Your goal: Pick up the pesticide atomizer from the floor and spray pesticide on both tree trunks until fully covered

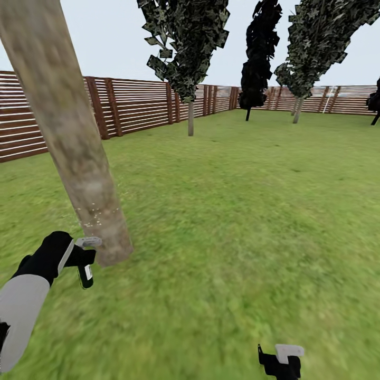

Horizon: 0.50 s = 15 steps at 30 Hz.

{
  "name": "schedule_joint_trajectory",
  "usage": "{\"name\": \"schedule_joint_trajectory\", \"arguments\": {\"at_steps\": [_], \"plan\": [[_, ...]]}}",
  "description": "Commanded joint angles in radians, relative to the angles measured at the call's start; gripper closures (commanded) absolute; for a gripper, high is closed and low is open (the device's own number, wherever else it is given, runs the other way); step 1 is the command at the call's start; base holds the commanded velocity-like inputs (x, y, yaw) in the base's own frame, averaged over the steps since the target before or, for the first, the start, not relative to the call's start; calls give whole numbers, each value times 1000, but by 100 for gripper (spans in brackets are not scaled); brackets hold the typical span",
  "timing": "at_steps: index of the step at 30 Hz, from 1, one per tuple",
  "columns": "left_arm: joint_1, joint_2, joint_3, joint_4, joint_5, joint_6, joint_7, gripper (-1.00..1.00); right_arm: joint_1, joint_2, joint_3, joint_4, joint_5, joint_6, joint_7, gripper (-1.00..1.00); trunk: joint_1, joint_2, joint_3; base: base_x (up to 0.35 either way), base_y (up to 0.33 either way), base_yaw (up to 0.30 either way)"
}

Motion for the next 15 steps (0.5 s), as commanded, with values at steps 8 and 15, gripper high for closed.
{"name": "schedule_joint_trajectory", "arguments": {"at_steps": [8, 15], "plan": [[-5, -17, 0, -2, -16, 4, -7, 100, 0, 0, 9, 1, -4, -1, -7, -100, 0, 0, -1, 205, -227, 3], [-4, -16, 3, -2, -20, 6, -7, 100, 0, 0, 9, 1, -4, -1, -7, -100, 0, 0, -1, 82, -284, 164]]}}
